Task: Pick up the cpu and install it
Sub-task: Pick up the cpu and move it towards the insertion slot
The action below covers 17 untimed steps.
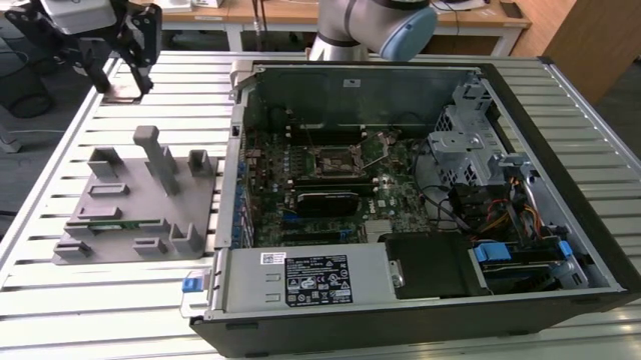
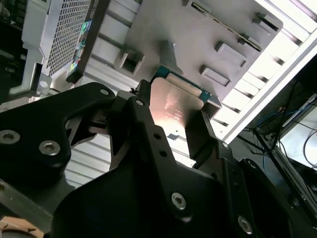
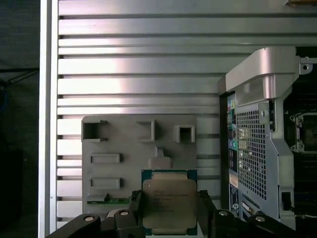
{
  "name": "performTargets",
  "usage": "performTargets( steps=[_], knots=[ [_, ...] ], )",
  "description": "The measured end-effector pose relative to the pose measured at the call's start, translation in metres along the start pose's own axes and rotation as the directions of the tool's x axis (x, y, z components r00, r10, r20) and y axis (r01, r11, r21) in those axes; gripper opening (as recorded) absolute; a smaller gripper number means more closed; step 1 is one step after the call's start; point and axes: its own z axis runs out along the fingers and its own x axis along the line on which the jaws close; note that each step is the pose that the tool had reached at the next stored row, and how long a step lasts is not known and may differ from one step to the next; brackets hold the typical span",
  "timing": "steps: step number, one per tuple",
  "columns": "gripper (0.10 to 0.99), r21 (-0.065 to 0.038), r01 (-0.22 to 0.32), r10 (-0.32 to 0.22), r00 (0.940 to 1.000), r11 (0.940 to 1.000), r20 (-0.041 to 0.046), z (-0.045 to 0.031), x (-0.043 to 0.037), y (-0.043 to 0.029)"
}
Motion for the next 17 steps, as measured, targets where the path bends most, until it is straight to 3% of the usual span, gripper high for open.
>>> performTargets(
  steps=[17],
  knots=[
    [0.525, 0.0, -0.003, 0.003, 1.0, 1.0, 0.0, 0.0021, -0.0678, 0.0071]
  ],
)
